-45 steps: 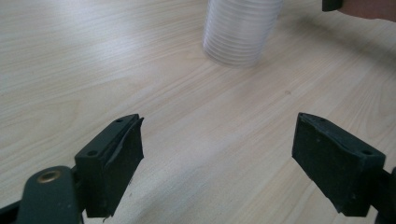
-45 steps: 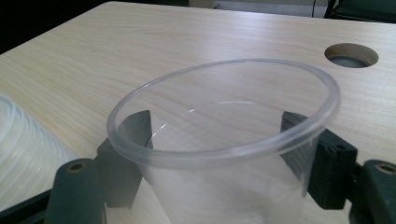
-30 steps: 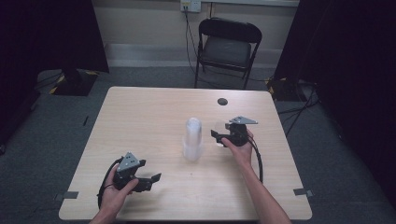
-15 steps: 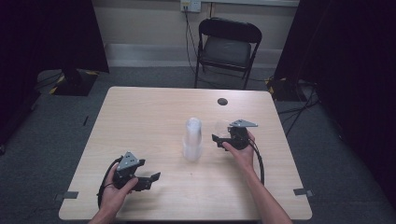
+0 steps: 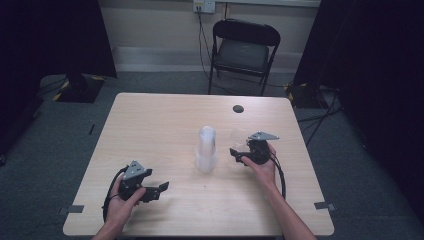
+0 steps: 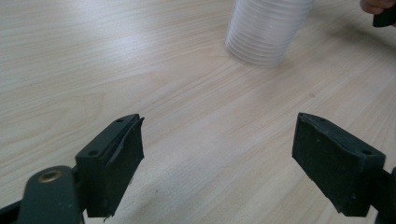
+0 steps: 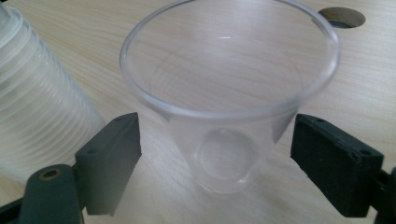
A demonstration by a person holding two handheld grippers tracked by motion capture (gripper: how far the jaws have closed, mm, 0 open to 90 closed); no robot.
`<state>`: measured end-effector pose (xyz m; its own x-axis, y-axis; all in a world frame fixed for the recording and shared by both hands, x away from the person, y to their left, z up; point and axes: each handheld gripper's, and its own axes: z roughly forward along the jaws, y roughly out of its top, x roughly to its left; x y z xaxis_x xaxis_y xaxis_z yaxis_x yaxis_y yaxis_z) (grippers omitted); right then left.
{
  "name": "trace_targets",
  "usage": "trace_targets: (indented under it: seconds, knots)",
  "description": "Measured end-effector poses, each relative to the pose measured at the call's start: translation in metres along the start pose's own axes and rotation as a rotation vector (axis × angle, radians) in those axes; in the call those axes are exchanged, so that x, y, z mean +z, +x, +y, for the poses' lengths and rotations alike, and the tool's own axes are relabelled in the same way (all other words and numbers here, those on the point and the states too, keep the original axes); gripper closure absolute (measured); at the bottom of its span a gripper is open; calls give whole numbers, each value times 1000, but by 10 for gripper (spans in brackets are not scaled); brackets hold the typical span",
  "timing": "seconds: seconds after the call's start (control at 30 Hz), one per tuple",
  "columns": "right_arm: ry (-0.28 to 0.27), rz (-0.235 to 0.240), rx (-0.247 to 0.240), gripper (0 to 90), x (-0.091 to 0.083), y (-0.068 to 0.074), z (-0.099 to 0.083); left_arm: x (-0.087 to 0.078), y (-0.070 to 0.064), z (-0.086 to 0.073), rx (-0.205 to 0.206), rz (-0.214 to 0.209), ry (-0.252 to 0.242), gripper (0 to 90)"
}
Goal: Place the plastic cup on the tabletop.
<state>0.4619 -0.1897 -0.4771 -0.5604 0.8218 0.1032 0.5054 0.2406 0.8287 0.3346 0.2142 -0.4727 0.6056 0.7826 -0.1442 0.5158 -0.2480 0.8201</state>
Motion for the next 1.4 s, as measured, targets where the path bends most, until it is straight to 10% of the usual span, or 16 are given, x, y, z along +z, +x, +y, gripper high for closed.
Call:
trace_targets:
  seconds: [0.5,1.4]
  knots:
    - [18,60,0,145,-32,3,-5,-3,6,0,-56,12,-13,162]
    - [18,10,18,160,-121,17,-37,-8,3,0,-54,20,6,162]
